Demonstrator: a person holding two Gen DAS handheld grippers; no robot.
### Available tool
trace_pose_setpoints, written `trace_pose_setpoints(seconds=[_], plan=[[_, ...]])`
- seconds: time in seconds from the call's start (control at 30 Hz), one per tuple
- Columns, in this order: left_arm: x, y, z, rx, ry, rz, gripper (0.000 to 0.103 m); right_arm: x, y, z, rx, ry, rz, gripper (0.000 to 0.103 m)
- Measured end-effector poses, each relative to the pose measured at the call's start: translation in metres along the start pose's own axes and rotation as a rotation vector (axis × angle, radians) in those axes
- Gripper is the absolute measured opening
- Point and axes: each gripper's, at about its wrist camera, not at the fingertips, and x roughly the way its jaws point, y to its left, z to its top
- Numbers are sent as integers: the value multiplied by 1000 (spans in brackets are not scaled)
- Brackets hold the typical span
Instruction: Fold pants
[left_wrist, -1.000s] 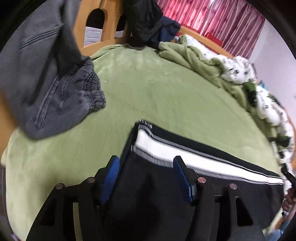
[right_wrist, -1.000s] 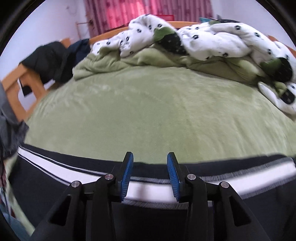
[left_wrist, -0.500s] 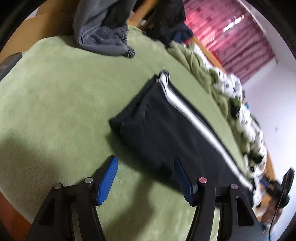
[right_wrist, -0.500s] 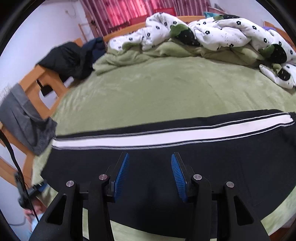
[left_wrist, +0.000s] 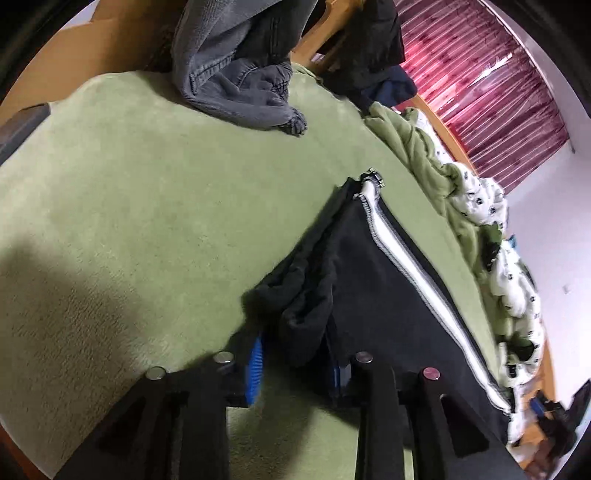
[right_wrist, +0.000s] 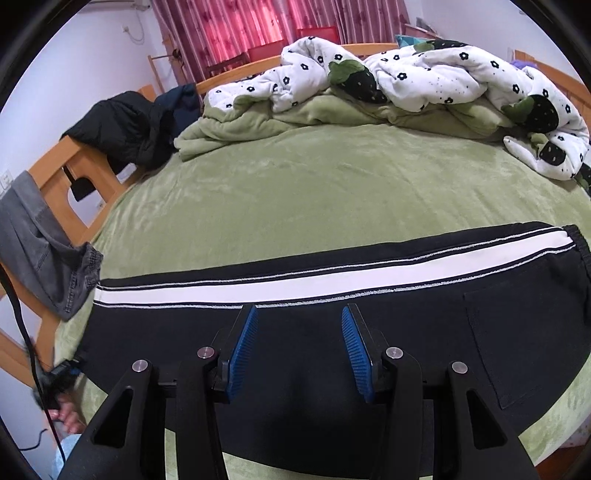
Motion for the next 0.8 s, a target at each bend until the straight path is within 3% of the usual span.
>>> trace_pose_setpoints(seconds=[0.13,0.2,0.27,0.47,0.63,0.7,0.8], plan=[[8,-2,14,-75,37,8,32,-1,0,1,0,-11,-2,47],[8,-10,22,-63,55,35,31,-2,3,0,-1,-25,-13,47],[3,-29,30,14,56,58,24,-3,3,-1,2,-33,-14,47],[-33,-133,34,326,-22,137,22,-7,-16,0,60,-25,1,45],[-42,-235,-3,497,-62,84,21,-2,-45,1,157,65,55,45],[-35,-264,-28,540,-50,46,20,-7,-57,-1,194,66,88,46],[-12,-303,-76,574,-5,-34,20,-21,-68,-6,187,39,64,46]])
